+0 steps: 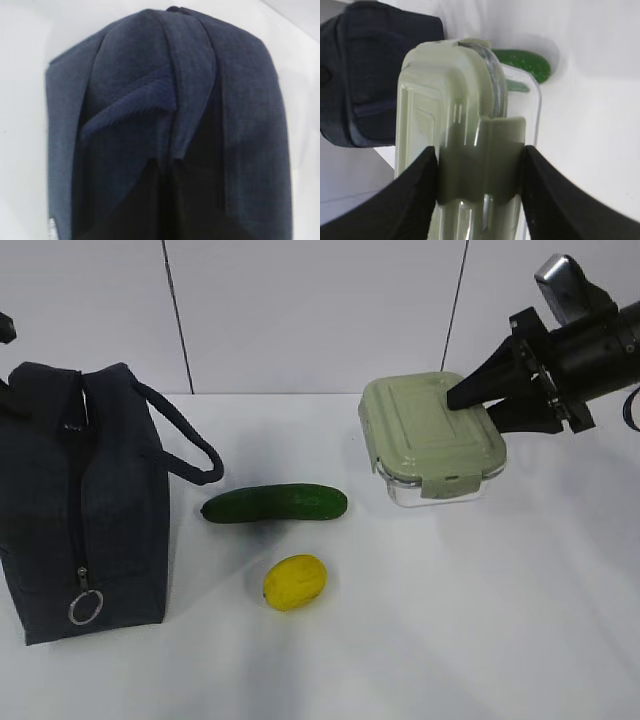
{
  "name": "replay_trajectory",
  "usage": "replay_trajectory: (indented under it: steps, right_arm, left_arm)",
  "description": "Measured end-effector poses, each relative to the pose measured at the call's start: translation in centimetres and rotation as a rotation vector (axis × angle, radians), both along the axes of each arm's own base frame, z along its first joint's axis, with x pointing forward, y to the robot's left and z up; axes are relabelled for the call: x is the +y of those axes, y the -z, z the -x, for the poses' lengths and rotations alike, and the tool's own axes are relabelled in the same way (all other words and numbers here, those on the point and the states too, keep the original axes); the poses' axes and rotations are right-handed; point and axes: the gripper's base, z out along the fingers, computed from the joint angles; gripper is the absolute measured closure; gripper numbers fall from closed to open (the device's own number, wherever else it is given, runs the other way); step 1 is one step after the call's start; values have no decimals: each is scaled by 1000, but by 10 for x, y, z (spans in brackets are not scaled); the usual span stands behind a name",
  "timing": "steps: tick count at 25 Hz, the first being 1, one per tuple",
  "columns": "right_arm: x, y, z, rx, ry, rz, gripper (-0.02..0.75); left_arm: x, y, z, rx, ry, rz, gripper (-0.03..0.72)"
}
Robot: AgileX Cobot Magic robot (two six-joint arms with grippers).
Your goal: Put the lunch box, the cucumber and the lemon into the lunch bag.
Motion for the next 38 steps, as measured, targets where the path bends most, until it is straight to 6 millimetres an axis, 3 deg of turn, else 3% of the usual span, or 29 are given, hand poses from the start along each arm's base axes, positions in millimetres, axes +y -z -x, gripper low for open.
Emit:
replay_trajectory:
  steps: [7, 13, 18, 23, 30, 38]
  right_arm:
    - [5, -44, -6, -38, 56, -29, 350]
    - [43, -73, -5, -68, -16, -54, 350]
    - [77, -85, 3, -65, -95, -72, 350]
    - [108, -80, 1, -37, -163, -80, 350]
    - [134, -63, 2, 9, -215, -62, 350]
    - [161, -72, 7, -41, -208, -71, 350]
  left_arm:
    - [-2, -10, -2, -4, 20, 15, 691]
    - [-4, -10, -2, -7, 28, 41, 691]
    - [-6, -12, -3, -16, 33, 60, 692]
    - [-18, -12, -1, -16, 76, 57, 692]
    - [-28, -12, -1, -30, 100, 55, 692]
    - [-27, -13, -3, -44, 89, 49, 692]
